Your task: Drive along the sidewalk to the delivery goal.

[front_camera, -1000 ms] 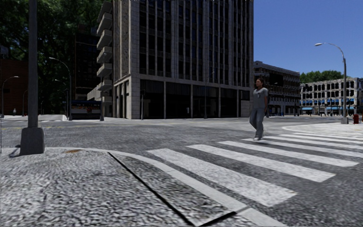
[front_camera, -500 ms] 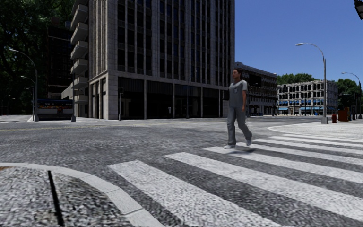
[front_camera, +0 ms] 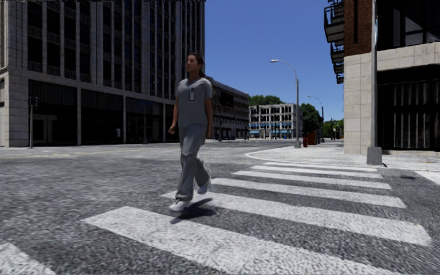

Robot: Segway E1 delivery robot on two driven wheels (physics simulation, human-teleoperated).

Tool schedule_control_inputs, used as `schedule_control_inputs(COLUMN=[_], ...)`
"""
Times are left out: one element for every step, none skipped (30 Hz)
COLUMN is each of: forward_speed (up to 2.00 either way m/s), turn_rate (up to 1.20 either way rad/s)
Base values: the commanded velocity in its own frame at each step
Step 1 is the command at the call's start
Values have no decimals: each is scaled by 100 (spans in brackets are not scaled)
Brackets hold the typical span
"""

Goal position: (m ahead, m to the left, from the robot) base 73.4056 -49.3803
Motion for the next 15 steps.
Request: schedule_control_inputs(forward_speed=[200, 200, 200, 200, 200, 200, 200, 200, 200, 200, 200, 200, 200, 200, 200], turn_rate=[-120, -120, -120, -120, -120, -120, -120, -120, -46, -2, 0, 0, 0, 0, 0])
